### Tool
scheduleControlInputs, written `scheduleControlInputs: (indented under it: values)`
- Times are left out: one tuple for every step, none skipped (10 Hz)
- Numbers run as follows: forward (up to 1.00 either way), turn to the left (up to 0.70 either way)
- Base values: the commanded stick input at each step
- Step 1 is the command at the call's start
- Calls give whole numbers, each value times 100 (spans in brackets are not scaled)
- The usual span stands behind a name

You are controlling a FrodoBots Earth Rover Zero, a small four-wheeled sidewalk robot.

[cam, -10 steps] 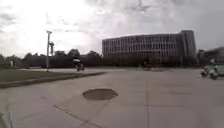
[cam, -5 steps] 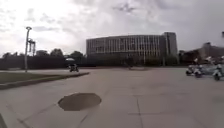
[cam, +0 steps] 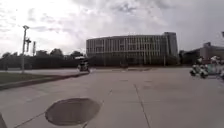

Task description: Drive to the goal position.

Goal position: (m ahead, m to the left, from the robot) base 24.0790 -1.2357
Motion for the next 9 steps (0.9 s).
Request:
scheduleControlInputs:
  values:
    - [70,-1]
    - [49,-1]
    - [12,-1]
    - [7,0]
    - [5,-1]
    - [5,0]
    - [5,-1]
    - [5,0]
    - [5,0]
